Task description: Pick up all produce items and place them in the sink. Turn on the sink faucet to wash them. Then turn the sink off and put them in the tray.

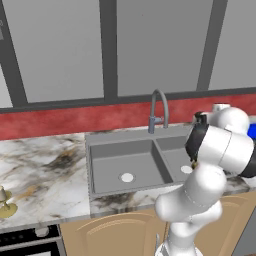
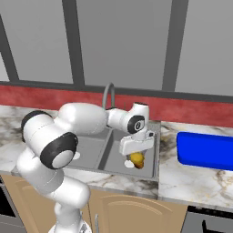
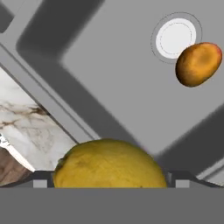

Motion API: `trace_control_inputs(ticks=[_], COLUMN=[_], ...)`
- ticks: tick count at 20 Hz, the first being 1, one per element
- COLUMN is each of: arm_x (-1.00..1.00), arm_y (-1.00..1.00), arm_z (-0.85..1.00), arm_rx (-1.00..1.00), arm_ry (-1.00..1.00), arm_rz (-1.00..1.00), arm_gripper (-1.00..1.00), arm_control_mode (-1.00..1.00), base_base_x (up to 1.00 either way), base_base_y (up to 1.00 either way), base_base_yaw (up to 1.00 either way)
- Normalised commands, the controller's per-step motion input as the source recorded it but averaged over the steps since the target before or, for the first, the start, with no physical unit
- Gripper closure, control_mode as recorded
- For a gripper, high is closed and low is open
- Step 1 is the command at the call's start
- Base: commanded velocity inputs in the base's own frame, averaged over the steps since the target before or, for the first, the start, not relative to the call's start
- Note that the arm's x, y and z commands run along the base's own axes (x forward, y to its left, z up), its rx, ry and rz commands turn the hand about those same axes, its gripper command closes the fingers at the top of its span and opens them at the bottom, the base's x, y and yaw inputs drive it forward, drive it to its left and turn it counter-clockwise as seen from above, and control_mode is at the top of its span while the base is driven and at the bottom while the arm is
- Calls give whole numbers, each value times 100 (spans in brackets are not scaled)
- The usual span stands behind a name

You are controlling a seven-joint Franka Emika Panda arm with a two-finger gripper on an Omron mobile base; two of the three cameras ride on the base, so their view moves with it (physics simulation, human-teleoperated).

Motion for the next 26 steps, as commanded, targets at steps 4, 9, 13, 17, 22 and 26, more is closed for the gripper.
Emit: trace_control_inputs(ticks=[4, 9, 13, 17, 22, 26], arm_x=[21, 16, 22, 40, 42, 35], arm_y=[42, 28, 28, 25, 8, 1], arm_z=[1, 3, 0, -6, -35, -44], arm_rx=[10, 12, 12, 9, 1, 0], arm_ry=[0, 0, 0, 0, 0, 0], arm_rz=[13, 9, 8, 3, 0, 0], arm_gripper=[100, 100, 100, 100, 100, 100], arm_control_mode=[-100, -100, -100, -100, -100, -100], base_base_x=[0, 0, 0, 0, 0, 0], base_base_y=[0, 0, 0, 0, 0, 0], base_base_yaw=[0, 0, 0, 0, 0, 0])
